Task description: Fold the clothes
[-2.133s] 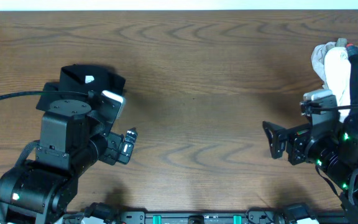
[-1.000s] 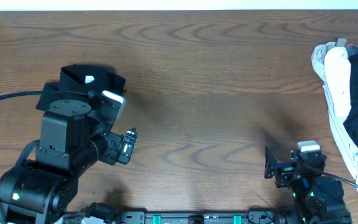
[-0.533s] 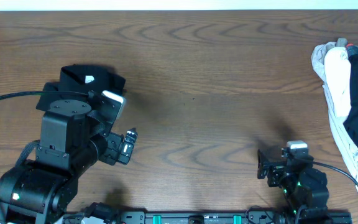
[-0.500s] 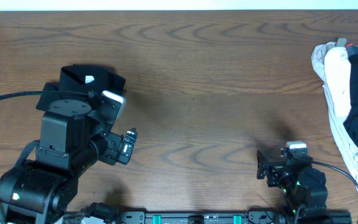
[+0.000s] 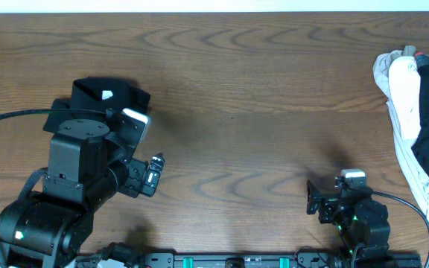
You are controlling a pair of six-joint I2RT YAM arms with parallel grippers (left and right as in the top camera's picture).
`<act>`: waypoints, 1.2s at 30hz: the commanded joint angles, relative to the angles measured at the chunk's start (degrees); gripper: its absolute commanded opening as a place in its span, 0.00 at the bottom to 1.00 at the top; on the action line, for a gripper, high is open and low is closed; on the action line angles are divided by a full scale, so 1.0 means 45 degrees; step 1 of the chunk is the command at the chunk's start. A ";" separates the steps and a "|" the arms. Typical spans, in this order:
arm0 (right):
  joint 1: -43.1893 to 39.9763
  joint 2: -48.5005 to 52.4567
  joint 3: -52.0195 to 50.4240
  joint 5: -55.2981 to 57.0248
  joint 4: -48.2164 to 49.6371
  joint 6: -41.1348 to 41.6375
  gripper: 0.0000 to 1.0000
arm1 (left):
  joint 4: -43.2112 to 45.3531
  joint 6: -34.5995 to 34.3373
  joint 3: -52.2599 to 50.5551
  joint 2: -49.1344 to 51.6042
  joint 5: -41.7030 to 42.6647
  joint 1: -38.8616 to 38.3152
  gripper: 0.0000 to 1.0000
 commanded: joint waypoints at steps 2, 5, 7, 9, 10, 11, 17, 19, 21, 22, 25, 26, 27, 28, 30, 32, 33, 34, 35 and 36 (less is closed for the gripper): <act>-0.0131 -0.0126 -0.0087 -0.0092 0.0029 0.0180 0.99 | -0.0005 0.0029 0.0092 -0.0019 -0.0102 -0.0063 0.98; -0.0131 -0.0126 -0.0087 -0.0092 0.0029 0.0180 0.99 | -0.0005 0.0029 0.0092 -0.0019 -0.0102 -0.0063 0.98; -0.0131 -0.0126 -0.0087 -0.0092 0.0029 0.0185 0.99 | -0.0005 0.0029 0.0092 -0.0015 -0.0102 -0.0063 0.98; -0.0131 -0.0126 -0.0087 -0.0092 0.0029 0.0185 0.99 | -0.0005 0.0029 0.0092 -0.0024 -0.0102 -0.0063 0.98; -0.0131 -0.0126 -0.0087 -0.0092 0.0029 0.0180 0.99 | -0.0015 0.0039 0.0083 -0.0063 -0.0136 -0.0063 0.98; -0.0131 -0.0126 -0.0087 -0.0092 0.0029 0.0185 0.99 | 0.0010 0.0039 0.0083 -0.0233 -0.0374 -0.0024 0.98; -0.0131 -0.0126 -0.0087 -0.0092 0.0029 0.0185 0.99 | 0.1273 0.0068 -0.0797 -0.2050 -0.0675 0.1035 0.98; -0.0131 -0.0126 -0.0087 -0.0092 0.0029 0.0180 0.99 | 0.2511 0.0078 -0.1846 -0.2939 -0.0126 0.1744 0.98; -0.0131 -0.0126 -0.0087 -0.0092 0.0029 0.0185 0.99 | 0.3609 0.0068 -0.3021 -0.3823 -0.0068 0.2220 0.98; -0.0131 -0.0126 -0.0087 -0.0092 0.0029 0.0185 0.99 | 0.4255 0.0019 -0.3813 -0.4430 -0.0019 0.2419 0.98; -0.0131 -0.0126 -0.0087 -0.0092 0.0029 0.0185 0.99 | 0.5693 -0.0180 -0.5498 -0.5829 0.0019 0.2793 0.98; -0.0131 -0.0126 -0.0087 -0.0092 0.0029 0.0185 0.99 | 0.6188 -0.0321 -0.6096 -0.6363 0.0019 0.2939 0.98; -0.0131 -0.0126 -0.0087 -0.0092 0.0029 0.0185 0.99 | 0.6625 -0.0350 -0.6654 -0.6883 0.0058 0.3055 0.98; -0.0131 -0.0126 -0.0087 -0.0092 0.0029 0.0185 0.99 | 0.6907 -0.0350 -0.7038 -0.7232 0.0068 0.3118 0.98; -0.0131 -0.0126 -0.0087 -0.0092 0.0029 0.0180 0.99 | 0.7378 -0.0350 -0.7859 -0.8000 0.0209 0.3211 0.98; -0.0131 -0.0126 -0.0087 -0.0092 0.0029 0.0185 0.99 | 0.7558 -0.0350 -0.8490 -0.8582 0.0204 0.3220 0.98; -0.0131 -0.0126 -0.0087 -0.0092 0.0029 0.0185 0.99 | 0.7563 -0.0350 -0.8786 -0.8864 0.0204 0.3220 0.98; -0.0131 -0.0126 -0.0087 -0.0092 0.0029 0.0185 0.99 | 0.7640 -0.0350 -0.9102 -0.9151 0.0209 0.3220 0.98; -0.0131 -0.0126 -0.0087 -0.0092 0.0029 0.0185 0.99 | 0.7713 -0.0350 -0.9306 -0.9330 0.0214 0.3220 0.98; -0.0131 -0.0126 -0.0087 -0.0092 0.0029 0.0185 0.99 | 0.7873 -0.0350 -0.9617 -0.9578 0.0253 0.3225 0.98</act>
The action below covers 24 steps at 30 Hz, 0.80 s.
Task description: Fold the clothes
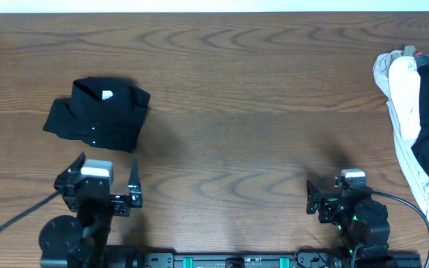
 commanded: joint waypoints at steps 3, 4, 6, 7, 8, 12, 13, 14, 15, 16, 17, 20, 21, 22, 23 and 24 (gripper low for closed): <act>-0.0131 -0.0121 -0.0053 -0.0092 -0.0024 0.0151 0.99 | 0.0928 -0.0107 -0.1486 -0.1117 0.0243 0.0087 0.98; -0.0131 -0.0121 -0.0053 -0.0092 -0.0024 0.0146 0.99 | 0.1141 -0.0107 -0.1768 -0.1277 0.0291 0.0087 0.98; -0.0131 -0.0121 -0.0053 -0.0092 -0.0024 0.0146 0.99 | 0.1598 -0.0112 -0.2438 -0.1642 0.0568 0.0087 0.98; -0.0131 -0.0121 -0.0053 -0.0092 -0.0024 0.0151 0.99 | 0.1865 -0.0151 -0.2783 -0.1831 0.0656 0.0087 0.98; -0.0131 -0.0121 -0.0053 -0.0092 -0.0024 0.0151 0.99 | 0.2050 -0.0219 -0.3036 -0.1967 0.0670 0.0087 0.98; -0.0131 -0.0121 -0.0053 -0.0092 -0.0024 0.0146 0.99 | 0.2909 -0.0359 -0.4323 -0.2710 0.0670 0.0087 0.98; -0.0131 -0.0121 -0.0053 -0.0092 -0.0024 0.0146 0.99 | 0.3147 -0.0374 -0.4590 -0.2773 0.0665 0.0087 0.98; -0.0131 -0.0121 -0.0053 -0.0092 -0.0024 0.0146 0.99 | 0.3434 -0.0398 -0.4823 -0.2759 0.0665 0.0087 0.98; -0.0131 -0.0121 -0.0053 -0.0092 -0.0024 0.0151 0.99 | 0.3648 -0.0408 -0.5061 -0.2764 0.0665 0.0087 0.98; -0.0131 -0.0121 -0.0053 -0.0092 -0.0024 0.0151 0.99 | 0.3813 -0.0403 -0.5236 -0.2764 0.0661 0.0087 0.98; -0.0131 -0.0121 -0.0053 -0.0092 -0.0024 0.0151 0.99 | 0.3973 -0.0403 -0.5425 -0.2764 0.0661 0.0092 0.98; -0.0131 -0.0121 -0.0053 -0.0092 -0.0024 0.0151 0.99 | 0.4371 -0.0393 -0.5969 -0.2764 0.0515 0.0102 0.98; -0.0131 -0.0121 -0.0053 -0.0092 -0.0024 0.0151 0.99 | 0.4546 -0.0393 -0.6207 -0.2764 0.0510 0.0107 0.98; -0.0131 -0.0121 -0.0053 -0.0092 -0.0024 0.0146 0.99 | 0.4755 -0.0393 -0.6465 -0.2764 0.0510 0.0112 0.98; -0.0131 -0.0121 -0.0053 -0.0092 -0.0024 0.0146 0.99 | 0.4954 -0.0398 -0.6693 -0.2764 0.0515 0.0112 0.98; -0.0131 -0.0121 -0.0053 -0.0092 -0.0024 0.0146 0.99 | 0.5100 -0.0398 -0.6941 -0.2764 0.0515 0.0112 0.98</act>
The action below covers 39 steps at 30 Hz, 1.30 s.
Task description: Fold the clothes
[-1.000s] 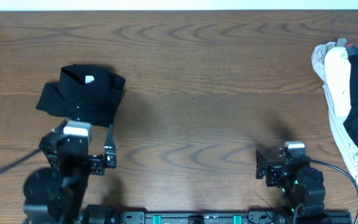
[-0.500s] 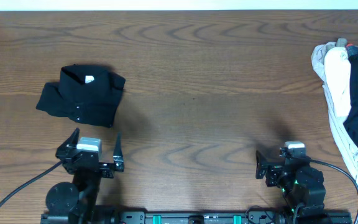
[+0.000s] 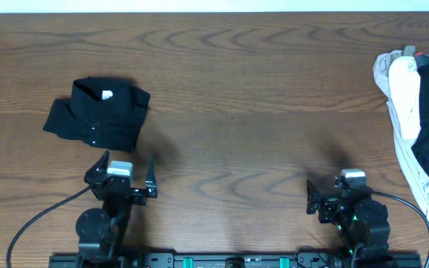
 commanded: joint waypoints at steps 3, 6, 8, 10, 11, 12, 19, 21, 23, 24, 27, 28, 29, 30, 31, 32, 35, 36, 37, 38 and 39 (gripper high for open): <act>-0.0131 -0.0121 -0.0053 -0.0092 -0.0029 0.0146 0.99 | 0.0714 -0.0073 -0.1015 -0.0117 -0.0044 0.0097 0.98; -0.0131 -0.0121 -0.0053 -0.0092 -0.0029 0.0151 0.99 | 0.0772 -0.0068 -0.1248 -0.0117 -0.0049 0.0097 0.98; -0.0131 -0.0121 -0.0053 -0.0092 -0.0029 0.0146 0.99 | 0.0928 -0.0063 -0.1394 -0.0102 -0.0049 0.0092 0.98; -0.0131 -0.0121 -0.0053 -0.0092 -0.0029 0.0151 0.99 | 0.0991 -0.0063 -0.1433 -0.0107 -0.0053 0.0083 0.98; -0.0131 -0.0121 -0.0053 -0.0092 -0.0029 0.0146 0.99 | 0.1025 -0.0063 -0.1438 -0.0107 -0.0053 0.0083 0.98; -0.0131 -0.0121 -0.0053 -0.0092 -0.0029 0.0151 0.99 | 0.1020 -0.0063 -0.1438 -0.0102 -0.0053 0.0087 0.98; -0.0131 -0.0121 -0.0053 -0.0092 -0.0029 0.0151 0.99 | 0.1020 -0.0063 -0.1438 -0.0092 -0.0053 0.0087 0.98; -0.0131 -0.0121 -0.0053 -0.0092 -0.0029 0.0151 0.99 | 0.1020 -0.0063 -0.1438 -0.0092 -0.0053 0.0087 0.98; -0.0131 -0.0121 -0.0053 -0.0092 -0.0029 0.0146 0.99 | 0.1020 -0.0063 -0.1438 -0.0092 -0.0053 0.0087 0.98; -0.0131 -0.0121 -0.0053 -0.0092 -0.0029 0.0151 0.99 | 0.1020 -0.0063 -0.1438 -0.0092 -0.0053 0.0087 0.98; -0.0131 -0.0121 -0.0053 -0.0092 -0.0029 0.0151 0.99 | 0.1020 -0.0063 -0.1438 -0.0092 -0.0053 0.0087 0.98; -0.0131 -0.0121 -0.0053 -0.0092 -0.0029 0.0151 0.99 | 0.1020 -0.0063 -0.1438 -0.0092 -0.0053 0.0087 0.98; -0.0131 -0.0121 -0.0053 -0.0092 -0.0029 0.0151 0.99 | 0.1020 -0.0063 -0.1438 -0.0092 -0.0053 0.0087 0.98; -0.0131 -0.0121 -0.0053 -0.0092 -0.0029 0.0151 0.99 | 0.1020 -0.0063 -0.1438 -0.0092 -0.0053 0.0087 0.98; -0.0131 -0.0121 -0.0053 -0.0092 -0.0029 0.0146 0.99 | 0.1020 -0.0063 -0.1438 -0.0092 -0.0053 0.0087 0.98; -0.0131 -0.0121 -0.0053 -0.0092 -0.0029 0.0151 0.99 | 0.1020 -0.0063 -0.1438 -0.0092 -0.0053 0.0087 0.98; -0.0131 -0.0121 -0.0053 -0.0092 -0.0029 0.0146 0.99 | 0.1020 -0.0063 -0.1438 -0.0092 -0.0053 0.0087 0.98; -0.0131 -0.0121 -0.0053 -0.0092 -0.0029 0.0151 0.99 | 0.1020 -0.0063 -0.1438 -0.0092 -0.0053 0.0087 0.98; -0.0131 -0.0121 -0.0053 -0.0092 -0.0029 0.0151 0.99 | 0.1020 -0.0063 -0.1438 -0.0092 -0.0053 0.0087 0.98; -0.0131 -0.0121 -0.0053 -0.0092 -0.0029 0.0151 0.99 | 0.1020 -0.0063 -0.1438 -0.0092 -0.0053 0.0087 0.98; -0.0126 -0.0121 -0.0053 -0.0092 -0.0029 0.0146 0.99 | 0.1020 -0.0063 -0.1438 -0.0092 -0.0053 0.0087 0.98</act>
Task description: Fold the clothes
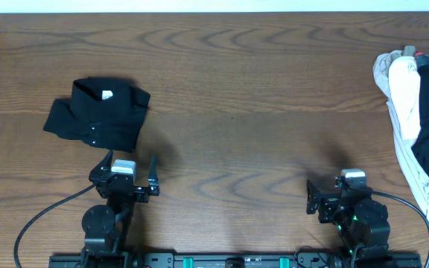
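A black shirt [95, 115] lies folded into a small bundle at the left of the table, collar and a white label facing up. My left gripper [131, 162] stands open just in front of it, apart from the cloth and holding nothing. A pile of clothes [419, 112], pale and black with a bit of red, lies at the right edge. My right gripper [309, 199] rests near the front edge at the right, far from the pile; how its fingers stand does not show.
The brown wooden table [237, 97] runs the full width of the view. A black cable [39, 223] trails from the left arm at the front left. The arms' base rail [229, 260] lines the front edge.
My left gripper shifted a little to the right and toward the front of the table. The folded black shirt and the right arm stayed where they were.
My left arm first reached over the folded black shirt, covering its near side. Then it stood drawn back near the front edge, leaving the shirt lying free. It then moved right, and now rests open in front of the shirt. The right arm never moved.
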You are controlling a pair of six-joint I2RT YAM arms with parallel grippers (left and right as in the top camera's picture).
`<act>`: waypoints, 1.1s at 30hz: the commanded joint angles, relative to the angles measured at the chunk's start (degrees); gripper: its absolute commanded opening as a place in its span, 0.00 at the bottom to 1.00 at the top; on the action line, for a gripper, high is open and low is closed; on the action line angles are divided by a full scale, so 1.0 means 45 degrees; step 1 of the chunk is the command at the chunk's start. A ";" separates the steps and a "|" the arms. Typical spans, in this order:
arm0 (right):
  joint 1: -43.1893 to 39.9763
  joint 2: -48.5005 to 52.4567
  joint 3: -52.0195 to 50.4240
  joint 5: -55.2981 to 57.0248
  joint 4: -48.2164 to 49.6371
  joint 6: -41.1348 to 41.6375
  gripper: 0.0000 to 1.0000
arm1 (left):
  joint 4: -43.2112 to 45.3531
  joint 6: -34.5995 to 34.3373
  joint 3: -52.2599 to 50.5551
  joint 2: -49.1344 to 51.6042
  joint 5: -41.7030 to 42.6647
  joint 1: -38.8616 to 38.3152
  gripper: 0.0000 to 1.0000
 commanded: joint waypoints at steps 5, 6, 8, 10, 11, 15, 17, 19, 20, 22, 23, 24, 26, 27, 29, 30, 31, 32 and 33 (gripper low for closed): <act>-0.0121 -0.0102 -0.0049 -0.0087 -0.0029 0.0146 0.99 | 0.0000 -0.0024 -0.0364 -0.0083 -0.0053 0.0044 0.98; -0.0121 -0.0102 -0.0049 -0.0087 -0.0029 0.0151 0.99 | 0.0000 -0.0024 -0.0364 -0.0083 -0.0053 0.0044 0.98; -0.0121 -0.0102 -0.0049 -0.0087 -0.0029 0.0146 0.99 | 0.0000 -0.0024 -0.0364 -0.0083 -0.0053 0.0044 0.98; -0.0121 -0.0102 -0.0049 -0.0087 -0.0029 0.0151 0.99 | 0.0000 -0.0024 -0.0364 -0.0083 -0.0049 0.0044 0.98; -0.0121 -0.0102 -0.0049 -0.0087 -0.0029 0.0151 0.99 | 0.0000 -0.0024 -0.0364 -0.0083 -0.0053 0.0044 0.98; -0.0121 -0.0102 -0.0049 -0.0087 -0.0029 0.0151 0.99 | 0.0000 -0.0024 -0.0364 -0.0083 -0.0053 0.0044 0.98; -0.0121 -0.0102 -0.0049 -0.0087 -0.0029 0.0151 0.99 | 0.0000 -0.0024 -0.0364 -0.0083 -0.0053 0.0044 0.98; -0.0121 -0.0102 -0.0049 -0.0087 -0.0029 0.0151 0.99 | 0.0000 -0.0024 -0.0364 -0.0083 -0.0053 0.0044 0.98; -0.0121 -0.0102 -0.0049 -0.0087 -0.0029 0.0151 0.99 | 0.0000 -0.0024 -0.0364 -0.0083 -0.0053 0.0044 0.98; -0.0121 -0.0102 -0.0049 -0.0087 -0.0029 0.0151 0.99 | 0.0000 -0.0024 -0.0364 -0.0083 -0.0053 0.0044 0.98; -0.0121 -0.0102 -0.0049 -0.0087 -0.0029 0.0151 0.99 | 0.0000 -0.0024 -0.0364 -0.0083 -0.0053 0.0044 0.98; -0.0121 -0.0102 -0.0049 -0.0087 -0.0029 0.0151 0.99 | 0.0000 -0.0024 -0.0364 -0.0083 -0.0053 0.0044 0.98; -0.0121 -0.0102 -0.0049 -0.0087 -0.0029 0.0151 0.99 | -0.0005 -0.0019 -0.0364 -0.0092 -0.0049 -0.0262 0.98; -0.0121 -0.0102 -0.0049 -0.0087 -0.0029 0.0146 0.99 | 0.0000 -0.0019 -0.0364 -0.0063 -0.0049 -0.0379 0.98; -0.0121 -0.0102 -0.0049 -0.0087 -0.0029 0.0151 0.99 | 0.0000 -0.0019 -0.0364 -0.0058 -0.0049 -0.0447 0.98; -0.0121 -0.0102 -0.0049 -0.0087 -0.0029 0.0151 0.99 | 0.0000 -0.0019 -0.0364 -0.0058 -0.0053 -0.0452 0.98; -0.0121 -0.0102 -0.0049 -0.0087 -0.0029 0.0151 0.99 | 0.0000 -0.0019 -0.0364 -0.0058 -0.0053 -0.0452 0.98; -0.0121 -0.0102 -0.0049 -0.0087 -0.0029 0.0151 0.99 | 0.0000 -0.0019 -0.0364 -0.0058 -0.0049 -0.0452 0.98; -0.0121 -0.0102 -0.0049 -0.0087 -0.0029 0.0151 0.99 | 0.0000 -0.0019 -0.0364 -0.0058 -0.0053 -0.0452 0.98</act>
